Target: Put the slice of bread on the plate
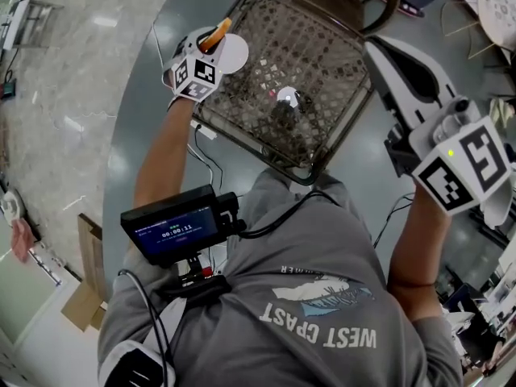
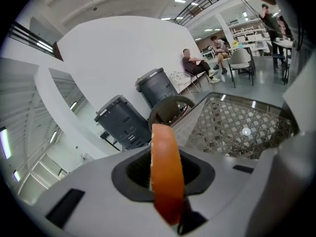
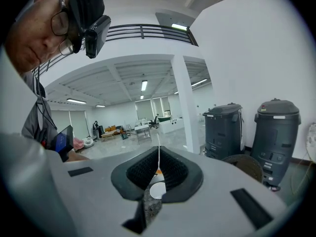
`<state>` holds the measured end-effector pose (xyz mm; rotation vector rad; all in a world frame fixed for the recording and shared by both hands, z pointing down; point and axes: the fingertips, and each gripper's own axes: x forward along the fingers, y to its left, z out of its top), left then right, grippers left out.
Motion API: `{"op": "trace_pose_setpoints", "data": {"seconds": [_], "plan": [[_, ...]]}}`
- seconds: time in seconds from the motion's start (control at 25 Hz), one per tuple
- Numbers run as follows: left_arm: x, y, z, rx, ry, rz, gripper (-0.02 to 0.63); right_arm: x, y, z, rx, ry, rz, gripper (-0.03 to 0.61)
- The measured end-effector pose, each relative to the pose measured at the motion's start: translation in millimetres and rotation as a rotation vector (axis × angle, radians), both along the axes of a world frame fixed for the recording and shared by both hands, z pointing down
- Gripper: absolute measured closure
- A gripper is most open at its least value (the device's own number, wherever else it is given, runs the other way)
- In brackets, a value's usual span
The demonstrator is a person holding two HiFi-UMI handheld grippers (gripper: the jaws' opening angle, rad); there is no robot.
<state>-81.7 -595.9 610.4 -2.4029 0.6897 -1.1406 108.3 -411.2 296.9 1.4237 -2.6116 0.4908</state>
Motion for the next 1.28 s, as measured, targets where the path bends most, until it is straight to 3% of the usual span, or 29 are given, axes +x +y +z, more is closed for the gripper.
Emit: {"op": "trace_pose_setpoints", "data": {"seconds": [0.64,0.92,1.28], "plan": [[-36,-7,54,0.016,-0.212,0.017,0.518,-23,10,18,-0.120,0.027,0.013,0.569],[-21,2,122,0.017,-0.303,0.029,0.520,3,25,76,-0.173,0.022,0.023,0.569],[-33,-4,121,0.056,-0.380,0.046,0.518,-3,22,70,-0.202,0.025,0.029,0.569]]}}
